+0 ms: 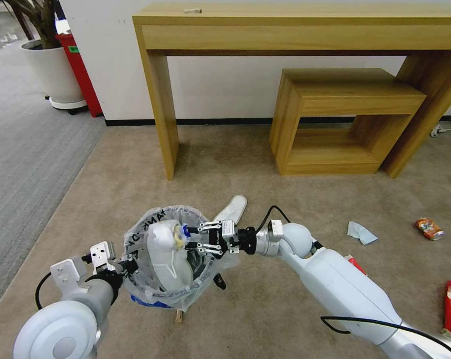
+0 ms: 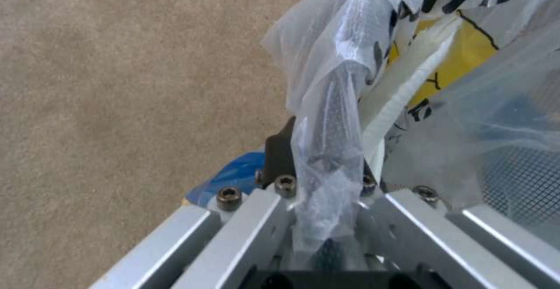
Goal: Pick up the trash bin and place the garbage on the floor into it.
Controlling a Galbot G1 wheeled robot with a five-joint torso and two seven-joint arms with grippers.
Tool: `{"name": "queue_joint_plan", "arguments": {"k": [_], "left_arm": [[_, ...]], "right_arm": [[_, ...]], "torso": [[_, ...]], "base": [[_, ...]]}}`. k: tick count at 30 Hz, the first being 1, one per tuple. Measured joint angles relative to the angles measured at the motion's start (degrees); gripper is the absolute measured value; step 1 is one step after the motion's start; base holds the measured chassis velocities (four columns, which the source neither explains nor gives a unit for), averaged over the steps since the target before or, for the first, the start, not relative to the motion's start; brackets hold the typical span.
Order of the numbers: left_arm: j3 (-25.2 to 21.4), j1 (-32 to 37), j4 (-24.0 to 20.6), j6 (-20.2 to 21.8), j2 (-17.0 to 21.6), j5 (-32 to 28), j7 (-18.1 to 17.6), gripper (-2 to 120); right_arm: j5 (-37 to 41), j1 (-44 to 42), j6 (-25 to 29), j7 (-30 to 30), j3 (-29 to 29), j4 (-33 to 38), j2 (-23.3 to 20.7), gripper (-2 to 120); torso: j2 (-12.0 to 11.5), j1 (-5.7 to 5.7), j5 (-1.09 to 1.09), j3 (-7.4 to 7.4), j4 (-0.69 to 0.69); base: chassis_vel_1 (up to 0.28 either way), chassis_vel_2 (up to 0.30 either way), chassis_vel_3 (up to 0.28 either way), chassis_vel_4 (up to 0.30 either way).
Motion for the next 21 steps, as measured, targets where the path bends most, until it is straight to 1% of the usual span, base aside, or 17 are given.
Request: {"name": "queue_joint_plan", "arguments": {"k": [1, 2, 3, 4, 5, 6, 9, 10, 13, 14, 15, 18, 20, 21], "left_arm": [[-0.1, 0.0, 0.0, 0.0, 0.1, 0.0, 0.0, 0], [-0.1, 0.0, 0.0, 0.0, 0.1, 0.0, 0.0, 0], [-0.2, 0.0, 0.0, 0.0, 0.1, 0.0, 0.0, 0], [-0.5, 0.0, 0.1, 0.0, 0.2, 0.0, 0.0, 0], [-0.6, 0.0, 0.3, 0.0, 0.2, 0.0, 0.0, 0], [-0.6, 0.0, 0.3, 0.0, 0.2, 0.0, 0.0, 0], [-1.3, 0.0, 0.6, 0.0, 0.5, -0.1, 0.0, 0], [-1.3, 0.0, 0.6, 0.0, 0.5, -0.1, 0.0, 0], [-2.5, -0.1, 0.7, 0.0, 0.9, -0.6, 0.0, 0], [-2.5, -0.1, 0.7, 0.0, 0.9, -0.6, 0.0, 0], [-2.8, -0.1, 0.7, 0.0, 1.0, -0.8, 0.0, 0], [-3.6, -0.1, 0.8, 0.0, 1.3, -1.2, 0.0, 0], [-4.6, -0.2, 0.9, 0.0, 1.4, -1.4, 0.0, 0], [-5.2, -0.3, 1.1, 0.0, 1.5, -1.4, 0.0, 0]], "right_arm": [[0.1, 0.0, 0.0, 0.1, 0.1, 0.1, -0.2, 49], [0.1, 0.0, 0.0, 0.1, 0.1, 0.1, -0.2, 49], [0.2, 0.0, 0.0, 0.1, 0.3, 0.2, -0.3, 52], [0.2, -0.2, -0.2, 0.1, 0.7, 0.5, -0.6, 59], [0.2, -0.3, -0.4, 0.1, 1.0, 0.6, -0.9, 63], [0.2, -0.3, -0.4, 0.1, 1.0, 0.6, -0.9, 63], [0.0, -1.0, -1.2, -1.6, 2.6, 1.3, -2.1, 77], [0.0, -1.0, -1.2, -1.6, 2.6, 1.3, -2.1, 77], [-0.4, -2.0, -1.4, -2.9, 4.8, 2.2, -3.4, 92], [-0.4, -2.0, -1.4, -2.9, 4.8, 2.2, -3.4, 92], [-0.4, -2.3, -1.4, -3.0, 5.3, 2.5, -3.8, 96], [-0.3, -3.0, -1.4, -2.9, 6.8, 3.6, -4.8, 100], [0.0, -3.9, -1.3, -1.7, 8.6, 4.9, -5.5, 100], [0.2, -4.9, -1.4, 0.3, 9.9, 6.1, -5.9, 100]], "torso": [[0.0, 0.00, 0.00, 0.00, 0.00], [0.0, 0.00, 0.00, 0.00, 0.00], [0.0, 0.00, 0.00, 0.00, 0.00], [0.0, 0.00, 0.00, 0.00, 0.00], [0.0, 0.00, 0.00, 0.00, 0.00], [0.0, 0.00, 0.00, 0.00, 0.00], [0.0, 0.00, 0.00, 0.00, 0.00], [0.0, 0.00, 0.00, 0.00, 0.00], [0.0, 0.00, 0.00, 0.00, 0.00], [0.0, 0.00, 0.00, 0.00, 0.00], [0.0, 0.00, 0.00, 0.00, 0.00], [0.0, 0.00, 0.00, 0.00, 0.00], [0.0, 0.00, 0.00, 0.00, 0.00], [0.0, 0.00, 0.00, 0.00, 0.01]], "base": [[0.000, 0.000, 0.000, 0.000], [0.000, 0.000, 0.000, 0.000], [0.000, 0.000, 0.000, 0.000], [0.000, 0.000, 0.000, 0.000], [0.000, 0.000, 0.000, 0.000], [0.000, 0.000, 0.000, 0.000], [0.000, 0.000, 0.000, 0.000], [0.000, 0.000, 0.000, 0.000], [0.000, 0.000, 0.000, 0.000], [0.000, 0.000, 0.000, 0.000], [0.000, 0.000, 0.000, 0.000], [0.000, 0.000, 0.000, 0.000], [0.000, 0.000, 0.000, 0.000], [0.000, 0.000, 0.000, 0.000]]}}
